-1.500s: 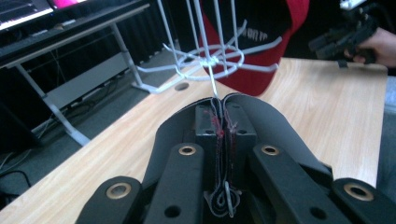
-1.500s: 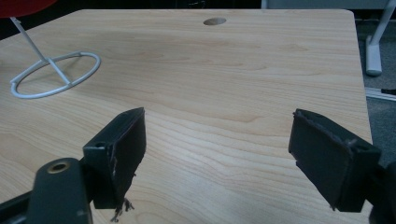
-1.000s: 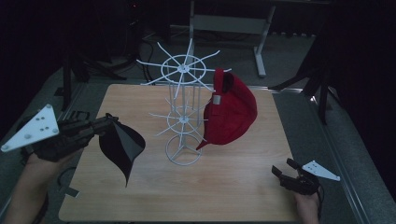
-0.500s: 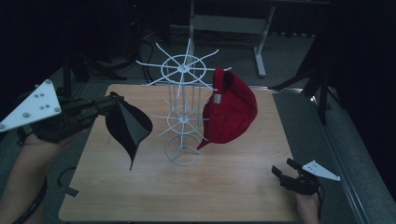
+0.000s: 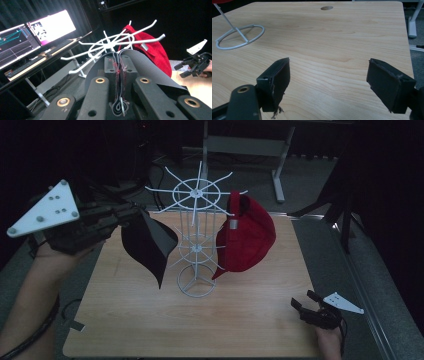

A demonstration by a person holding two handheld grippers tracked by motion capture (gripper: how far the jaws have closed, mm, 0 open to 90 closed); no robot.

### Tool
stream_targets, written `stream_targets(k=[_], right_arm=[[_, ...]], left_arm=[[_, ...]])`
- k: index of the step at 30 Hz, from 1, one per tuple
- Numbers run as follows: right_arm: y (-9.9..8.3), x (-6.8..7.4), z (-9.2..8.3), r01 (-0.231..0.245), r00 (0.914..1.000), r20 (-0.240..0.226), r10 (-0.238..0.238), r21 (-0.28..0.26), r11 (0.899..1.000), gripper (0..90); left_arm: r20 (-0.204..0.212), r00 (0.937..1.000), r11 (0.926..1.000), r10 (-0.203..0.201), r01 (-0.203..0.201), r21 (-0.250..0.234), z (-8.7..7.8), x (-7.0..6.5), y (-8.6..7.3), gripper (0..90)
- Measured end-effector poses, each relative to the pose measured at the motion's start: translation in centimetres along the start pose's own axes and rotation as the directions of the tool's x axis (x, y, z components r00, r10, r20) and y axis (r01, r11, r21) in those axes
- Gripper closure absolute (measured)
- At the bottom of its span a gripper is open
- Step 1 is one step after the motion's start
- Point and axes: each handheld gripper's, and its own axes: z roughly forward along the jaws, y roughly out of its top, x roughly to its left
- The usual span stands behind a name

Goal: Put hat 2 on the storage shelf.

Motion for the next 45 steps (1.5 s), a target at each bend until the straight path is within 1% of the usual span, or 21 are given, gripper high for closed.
stream_targets(k=[3,4,6,7,9,10,13,16,18,19,20,23,27,28,31,32,34,36,37,41,45], right_arm=[[0.0,0.0,0.0,0.003,1.0000,0.001,-0.003,0.000,1.000,18.9],[0.0,0.0,0.0,0.003,1.0000,0.002,-0.003,0.001,1.000,18.8],[0.0,0.0,-0.1,0.000,1.0000,0.002,0.000,-0.003,1.000,18.9],[0.0,-0.1,-0.1,-0.001,1.0000,0.002,0.001,-0.003,1.000,18.9],[0.0,-0.1,-0.1,-0.002,1.0000,0.002,0.002,-0.003,1.000,18.9],[0.0,-0.1,-0.1,-0.003,1.0000,0.003,0.003,-0.003,1.000,18.9],[0.0,-0.1,-0.2,-0.003,1.0000,0.001,0.003,-0.005,1.000,18.9],[0.1,-0.1,-0.2,-0.005,1.0000,0.000,0.005,-0.008,1.000,18.9],[0.1,-0.1,-0.2,-0.005,1.0000,0.000,0.005,-0.009,1.000,18.8],[0.1,-0.1,-0.3,-0.005,1.0000,0.000,0.005,-0.010,1.000,18.9],[0.1,-0.1,-0.3,-0.005,1.0000,-0.001,0.005,-0.010,1.000,18.9],[0.0,-0.1,-0.3,-0.007,1.0000,0.001,0.007,-0.008,1.000,18.9],[0.1,-0.1,-0.3,-0.004,1.0000,0.000,0.004,-0.008,1.000,18.9],[0.1,-0.1,-0.3,-0.005,1.0000,0.000,0.005,-0.009,1.000,18.9],[0.1,-0.1,-0.3,-0.004,1.0000,0.000,0.004,-0.012,1.000,18.8],[0.1,-0.1,-0.3,-0.004,1.0000,-0.001,0.004,-0.013,1.000,18.9],[0.2,0.0,-0.3,-0.002,1.0000,-0.001,0.002,-0.014,1.000,18.9],[0.2,0.0,-0.3,-0.003,1.0000,-0.002,0.003,-0.014,1.000,18.9],[0.2,0.0,-0.3,-0.002,1.0000,-0.002,0.002,-0.014,1.000,18.9],[0.2,0.0,-0.2,-0.002,1.0000,-0.003,0.002,-0.011,1.000,18.9],[0.2,0.1,-0.2,-0.003,1.0000,-0.003,0.003,-0.011,1.000,18.9]], left_arm=[[0.002,1.0000,1.0000,-0.007,0.007,0.007,0.8,0.1,0.6,86.7],[-0.008,1.0000,0.9999,-0.004,0.004,0.014,1.0,0.1,0.8,86.7],[-0.001,1.0000,0.9997,-0.009,0.009,0.021,1.5,0.2,1.0,86.7],[-0.013,0.9999,0.9996,-0.002,0.002,0.028,1.7,0.2,1.1,86.7],[-0.008,0.9999,0.9994,-0.013,0.013,0.031,2.1,0.4,1.1,86.6],[-0.021,0.9997,0.9992,-0.008,0.009,0.038,2.3,0.4,1.0,86.6],[-0.027,0.9994,0.9986,-0.020,0.021,0.048,2.9,0.7,0.7,86.6],[-0.024,0.9987,0.9972,-0.045,0.046,0.059,3.3,0.9,0.1,86.5],[-0.026,0.9985,0.9967,-0.048,0.049,0.065,3.5,0.9,-0.2,86.5],[-0.032,0.9980,0.9947,-0.055,0.057,0.086,3.7,1.0,-0.6,86.5],[-0.035,0.9975,0.9940,-0.061,0.064,0.089,3.8,1.0,-0.8,86.3],[-0.039,0.9972,0.9919,-0.064,0.068,0.107,3.9,1.1,-1.2,86.2],[-0.033,0.9961,0.9891,-0.081,0.085,0.120,3.7,1.1,-1.8,84.9],[-0.035,0.9956,0.9880,-0.087,0.091,0.125,3.7,1.1,-2.0,83.5],[-0.024,0.9960,0.9853,-0.086,0.089,0.146,3.7,1.0,-2.8,79.4],[-0.009,0.9957,0.9845,-0.092,0.093,0.149,3.6,0.9,-3.0,76.8],[0.006,0.9945,0.9839,-0.104,0.102,0.147,3.4,0.8,-3.6,71.9],[0.023,0.9923,0.9827,-0.122,0.118,0.143,3.2,0.8,-4.2,70.1],[0.018,0.9917,0.9829,-0.127,0.124,0.136,3.1,0.8,-4.4,69.7],[0.029,0.9874,0.9825,-0.156,0.152,0.108,2.6,0.5,-5.2,67.1],[0.032,0.9860,0.9827,-0.164,0.160,0.092,1.9,0.1,-5.6,62.7]])
